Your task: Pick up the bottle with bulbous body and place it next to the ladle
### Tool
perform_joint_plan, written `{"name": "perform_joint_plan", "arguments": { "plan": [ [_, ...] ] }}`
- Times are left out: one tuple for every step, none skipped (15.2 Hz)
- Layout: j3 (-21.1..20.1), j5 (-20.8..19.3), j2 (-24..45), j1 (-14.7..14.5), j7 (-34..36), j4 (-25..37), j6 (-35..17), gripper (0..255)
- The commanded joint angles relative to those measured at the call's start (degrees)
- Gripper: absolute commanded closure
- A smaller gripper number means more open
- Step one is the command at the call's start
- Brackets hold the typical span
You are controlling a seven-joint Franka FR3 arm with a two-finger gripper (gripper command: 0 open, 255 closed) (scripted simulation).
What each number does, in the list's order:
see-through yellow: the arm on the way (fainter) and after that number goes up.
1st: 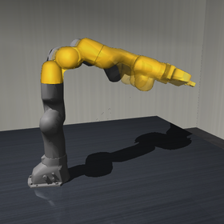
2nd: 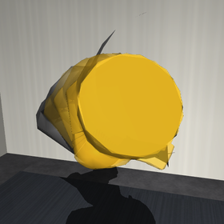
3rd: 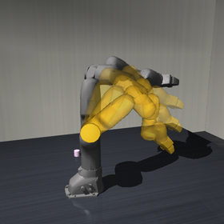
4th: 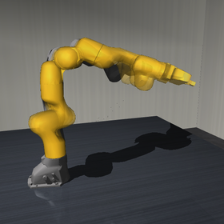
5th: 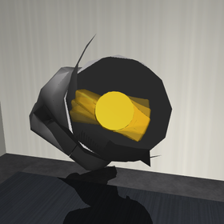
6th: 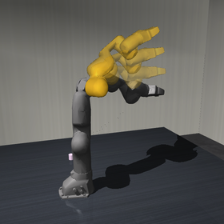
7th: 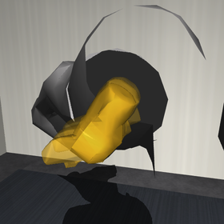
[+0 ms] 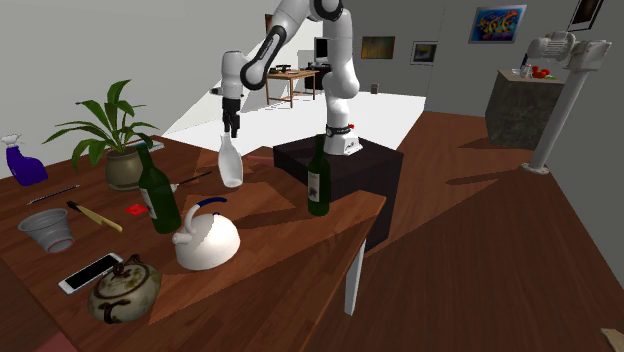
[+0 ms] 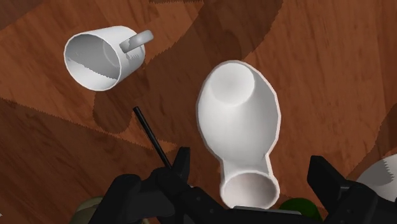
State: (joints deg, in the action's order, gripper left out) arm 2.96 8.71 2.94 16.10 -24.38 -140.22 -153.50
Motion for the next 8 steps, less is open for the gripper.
{"name": "perform_joint_plan", "arguments": {
  "plan": [
    [0.3,-1.2,-3.8,0.1,0.8,-0.4,3.4,0],
    [0.4,-1.6,-5.3,0.2,1.1,-0.4,4.9,0],
    [0.3,-1.6,-5.3,0.2,1.1,-0.4,4.9,0],
    [0.3,-1.6,-5.3,0.2,1.1,-0.4,4.9,0],
    [0.3,-1.6,-5.3,0.3,1.1,-0.4,4.9,0],
    [0.3,-1.6,-5.3,0.3,1.1,-0.4,4.9,0],
    [0.3,-1.6,-5.3,0.3,1.1,-0.4,4.9,0],
    [0.3,-1.6,-5.3,0.3,1.1,-0.4,4.9,0]
  ]
}}
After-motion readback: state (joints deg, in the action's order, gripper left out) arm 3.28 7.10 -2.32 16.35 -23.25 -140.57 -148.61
